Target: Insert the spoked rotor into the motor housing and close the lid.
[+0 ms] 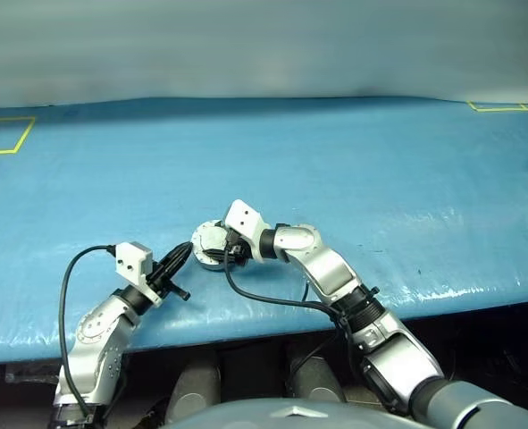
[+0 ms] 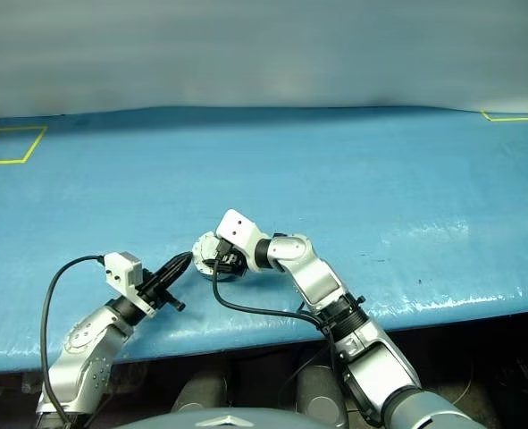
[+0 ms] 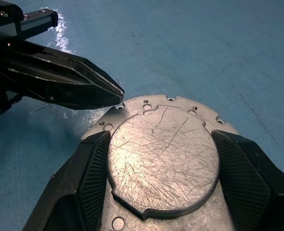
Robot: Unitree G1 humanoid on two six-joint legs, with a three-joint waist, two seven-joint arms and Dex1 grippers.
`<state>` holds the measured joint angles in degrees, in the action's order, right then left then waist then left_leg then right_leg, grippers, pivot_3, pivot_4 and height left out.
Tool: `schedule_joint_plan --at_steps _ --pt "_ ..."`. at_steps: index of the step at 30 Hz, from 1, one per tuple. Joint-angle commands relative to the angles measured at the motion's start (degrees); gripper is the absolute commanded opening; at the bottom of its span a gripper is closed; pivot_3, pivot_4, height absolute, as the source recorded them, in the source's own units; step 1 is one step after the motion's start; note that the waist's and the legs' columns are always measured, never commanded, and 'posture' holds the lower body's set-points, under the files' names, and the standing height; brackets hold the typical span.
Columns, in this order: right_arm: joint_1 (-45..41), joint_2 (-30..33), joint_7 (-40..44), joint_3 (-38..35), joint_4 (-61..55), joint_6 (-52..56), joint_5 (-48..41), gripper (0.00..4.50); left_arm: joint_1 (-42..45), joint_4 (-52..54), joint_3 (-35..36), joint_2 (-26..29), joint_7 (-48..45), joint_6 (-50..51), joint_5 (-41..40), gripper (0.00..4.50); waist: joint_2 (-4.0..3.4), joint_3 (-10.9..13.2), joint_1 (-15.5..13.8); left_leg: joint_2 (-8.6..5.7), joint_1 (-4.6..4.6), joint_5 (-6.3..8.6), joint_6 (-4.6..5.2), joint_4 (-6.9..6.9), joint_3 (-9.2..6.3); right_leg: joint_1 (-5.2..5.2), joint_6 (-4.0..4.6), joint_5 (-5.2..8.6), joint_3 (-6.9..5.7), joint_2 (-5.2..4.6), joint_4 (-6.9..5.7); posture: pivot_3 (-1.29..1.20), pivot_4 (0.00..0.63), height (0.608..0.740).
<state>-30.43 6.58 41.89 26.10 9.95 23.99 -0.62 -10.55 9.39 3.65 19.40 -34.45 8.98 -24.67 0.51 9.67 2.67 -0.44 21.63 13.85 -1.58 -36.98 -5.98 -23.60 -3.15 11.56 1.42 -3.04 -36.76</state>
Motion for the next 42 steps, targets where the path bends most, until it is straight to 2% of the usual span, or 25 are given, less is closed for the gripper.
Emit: schedule_joint_plan --at_steps 1,15,19,20,24,30,37,42 --pt "0.78 0.62 -1.01 -0.98 -0.32 0.82 0.41 3.03 0.47 0.18 -0.59 -0.36 1.08 1.01 1.26 0.02 -0.01 0.00 -0.16 0.00 0.00 0.00 0.00 0.00 0.00 0.01 0.00 0.00 0.00 0.00 0.00 0.00 0.150 0.740" --pt "1.28 0.22 -0.64 -2.80 -2.45 1.41 -2.14 3.03 0.85 0.54 -0.25 -2.58 2.75 4.23 0.96 0.02 -0.02 -0.02 -0.58 0.00 -0.01 0.00 0.00 -0.02 -0.01 0.04 0.00 0.00 -0.01 -0.01 0.02 0.00 0.150 0.740" --pt "1.63 0.81 1.45 -4.06 -6.15 1.14 -4.97 4.34 0.26 1.18 -0.10 -3.04 2.29 3.79 0.36 0.00 -0.02 -0.02 -0.60 -0.02 0.05 0.00 0.00 0.00 -0.02 0.00 0.00 0.00 -0.01 -0.03 0.06 0.00 0.150 0.740" --pt "1.78 0.96 1.86 -4.56 -7.43 1.47 -5.84 4.48 0.05 1.27 -0.09 -3.08 2.16 3.70 0.27 0.00 -0.02 -0.02 -0.59 -0.03 0.07 0.00 0.00 0.01 -0.02 -0.02 0.00 0.00 -0.01 -0.04 0.09 0.00 0.150 0.740" --pt "2.32 1.71 3.22 -7.91 -12.14 4.78 -10.56 4.48 -0.72 1.73 -0.16 -3.13 1.87 3.44 0.03 0.00 -0.05 0.01 -0.47 -0.03 0.12 0.00 0.00 0.08 -0.01 -0.08 0.00 0.01 -0.01 -0.05 0.11 0.00 0.150 0.740" --pt "2.33 0.78 -0.87 -15.57 -13.21 17.72 -18.28 4.48 -1.05 1.71 0.16 -3.72 1.83 2.01 -0.31 0.00 -0.05 0.01 -0.55 -0.03 0.14 0.01 0.00 0.10 -0.02 -0.06 0.00 0.01 -0.03 -0.06 0.20 0.00 0.150 0.740" --pt "3.17 -0.68 -3.44 -23.90 -5.07 34.46 -27.29 4.48 -1.92 1.94 0.05 -4.56 2.01 0.49 -0.53 0.00 -0.05 0.01 -0.54 -0.03 0.19 0.01 0.00 0.24 -0.02 -0.09 0.00 0.01 -0.04 -0.07 0.36 0.00 0.150 0.740" --pt "3.37 -1.91 -5.93 -27.92 -2.09 42.62 -31.20 4.48 -2.61 2.15 0.16 -4.65 2.25 -0.24 -0.29 0.00 -0.07 0.01 -0.51 -0.03 0.18 0.01 0.01 0.50 0.00 -0.09 0.00 0.00 -0.04 -0.07 0.55 0.00 0.150 0.740"
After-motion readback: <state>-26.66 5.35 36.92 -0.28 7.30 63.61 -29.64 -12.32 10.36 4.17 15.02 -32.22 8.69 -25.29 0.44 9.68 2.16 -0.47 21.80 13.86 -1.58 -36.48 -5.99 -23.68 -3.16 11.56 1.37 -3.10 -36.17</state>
